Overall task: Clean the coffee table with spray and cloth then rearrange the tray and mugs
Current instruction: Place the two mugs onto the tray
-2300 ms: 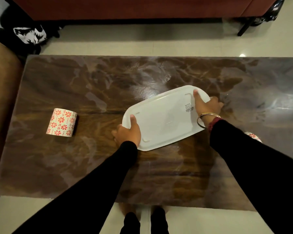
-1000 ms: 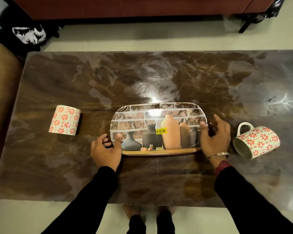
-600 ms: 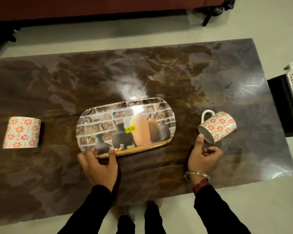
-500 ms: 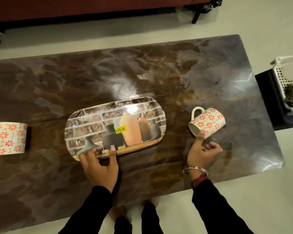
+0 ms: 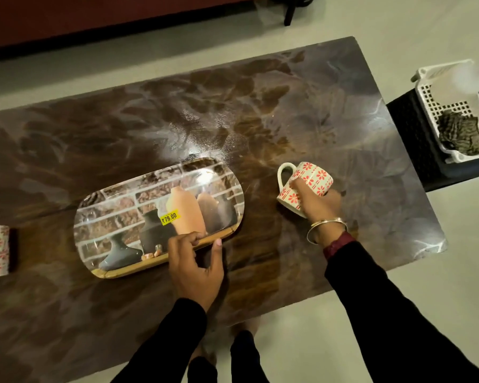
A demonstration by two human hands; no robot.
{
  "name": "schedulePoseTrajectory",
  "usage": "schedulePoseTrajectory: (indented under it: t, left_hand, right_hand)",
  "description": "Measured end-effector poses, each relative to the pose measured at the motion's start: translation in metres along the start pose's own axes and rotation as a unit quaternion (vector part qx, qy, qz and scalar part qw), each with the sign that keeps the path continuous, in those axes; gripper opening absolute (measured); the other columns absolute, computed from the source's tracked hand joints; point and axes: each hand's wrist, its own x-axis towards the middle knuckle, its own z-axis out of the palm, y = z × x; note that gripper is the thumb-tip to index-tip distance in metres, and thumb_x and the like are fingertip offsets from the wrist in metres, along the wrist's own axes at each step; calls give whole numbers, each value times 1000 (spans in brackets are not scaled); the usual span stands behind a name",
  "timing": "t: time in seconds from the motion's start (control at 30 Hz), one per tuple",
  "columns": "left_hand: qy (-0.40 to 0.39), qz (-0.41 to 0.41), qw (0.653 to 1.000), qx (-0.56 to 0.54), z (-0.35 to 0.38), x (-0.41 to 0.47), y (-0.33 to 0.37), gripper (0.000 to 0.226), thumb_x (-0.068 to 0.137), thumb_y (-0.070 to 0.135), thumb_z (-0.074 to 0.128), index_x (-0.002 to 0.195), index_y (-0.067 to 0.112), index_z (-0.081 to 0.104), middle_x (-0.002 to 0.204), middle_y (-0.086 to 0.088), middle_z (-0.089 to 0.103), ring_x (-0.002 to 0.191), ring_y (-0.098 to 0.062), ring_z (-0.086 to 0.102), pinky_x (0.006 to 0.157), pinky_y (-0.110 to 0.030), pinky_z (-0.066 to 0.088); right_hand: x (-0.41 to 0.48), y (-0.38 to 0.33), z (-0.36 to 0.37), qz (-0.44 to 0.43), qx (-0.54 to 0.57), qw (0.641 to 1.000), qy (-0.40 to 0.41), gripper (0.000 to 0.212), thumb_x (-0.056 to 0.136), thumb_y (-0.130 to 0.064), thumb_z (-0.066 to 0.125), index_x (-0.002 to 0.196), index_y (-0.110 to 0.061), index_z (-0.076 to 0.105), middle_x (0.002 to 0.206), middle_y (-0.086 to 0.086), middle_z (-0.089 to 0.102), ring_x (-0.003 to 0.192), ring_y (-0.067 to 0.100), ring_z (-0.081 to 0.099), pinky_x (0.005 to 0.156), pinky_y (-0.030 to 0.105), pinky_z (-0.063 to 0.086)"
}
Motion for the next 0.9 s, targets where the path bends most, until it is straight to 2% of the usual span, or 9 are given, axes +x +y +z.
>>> schedulePoseTrajectory:
  t: [0.07, 0.13, 0.2, 0.3, 0.43, 0.63, 0.77, 0.9]
  left_hand:
    - [-2, -2, 1000, -2, -4, 0, -2, 28, 81, 21, 78, 99, 5, 64, 98, -5, 51, 78, -18, 48, 73, -23, 41]
    - [0, -14, 1000, 5, -10, 0, -10, 28, 82, 22, 77, 99, 4, 63, 99, -6, 51, 77, -21, 50, 71, -23, 42]
    - [10, -17, 1000, 13, -18, 1, -19, 28, 82, 21, 77, 99, 3, 64, 99, -8, 53, 78, -22, 50, 72, -24, 43]
    - [15, -29, 999, 13, -35, 2, -31, 26, 82, 18, 77, 100, 4, 64, 99, -9, 56, 80, -17, 48, 74, -23, 43]
    - [35, -50, 998, 24, -64, 3, -51, 25, 81, 15, 79, 99, 5, 63, 99, -8, 57, 81, -15, 48, 79, -9, 39]
    - [62, -80, 995, 25, -93, -7, -75, 22, 81, 16, 78, 96, 9, 63, 94, -2, 50, 75, -13, 46, 75, -7, 38]
    - [68, -109, 992, 16, -98, -13, -81, 24, 81, 14, 80, 98, 10, 63, 97, -2, 52, 79, -12, 49, 77, -5, 38]
    - [69, -104, 992, 8, -101, -18, -89, 25, 81, 14, 80, 99, 8, 64, 100, -2, 52, 82, -15, 52, 77, -10, 40]
  right_hand:
    - [-13, 6, 0, -88, -14, 996, -13, 44, 72, -22, 91, 109, -17, 68, 102, -4, 77, 70, -11, 67, 60, 14, 54]
    - [-34, 8, 9, -209, -36, 976, -56, 63, 68, -16, 95, 118, -21, 57, 110, -8, 70, 86, -14, 66, 77, 13, 55]
    - [-55, 10, 25, -316, -50, 944, -78, 82, 58, -25, 99, 124, -27, 49, 115, -8, 65, 103, -3, 65, 88, 16, 53]
    - [-77, 17, 56, -407, -77, 908, -71, 90, 53, -42, 100, 125, -25, 50, 118, -2, 62, 106, 14, 64, 89, 22, 51]
    - [-93, 35, 91, -430, -85, 896, -66, 92, 51, -39, 102, 124, -14, 52, 116, 2, 60, 103, 19, 63, 87, 28, 53]
    - [-102, 55, 113, -394, -86, 914, -36, 92, 48, -40, 102, 121, -18, 51, 115, 0, 60, 101, 20, 62, 86, 42, 55]
    - [-99, 60, 117, -377, -92, 921, -33, 95, 48, -45, 103, 122, -16, 51, 117, 3, 62, 103, 20, 63, 88, 42, 55]
    - [-103, 61, 120, -389, -107, 915, -19, 106, 42, -50, 104, 125, -11, 50, 121, 4, 59, 108, 21, 60, 92, 35, 53]
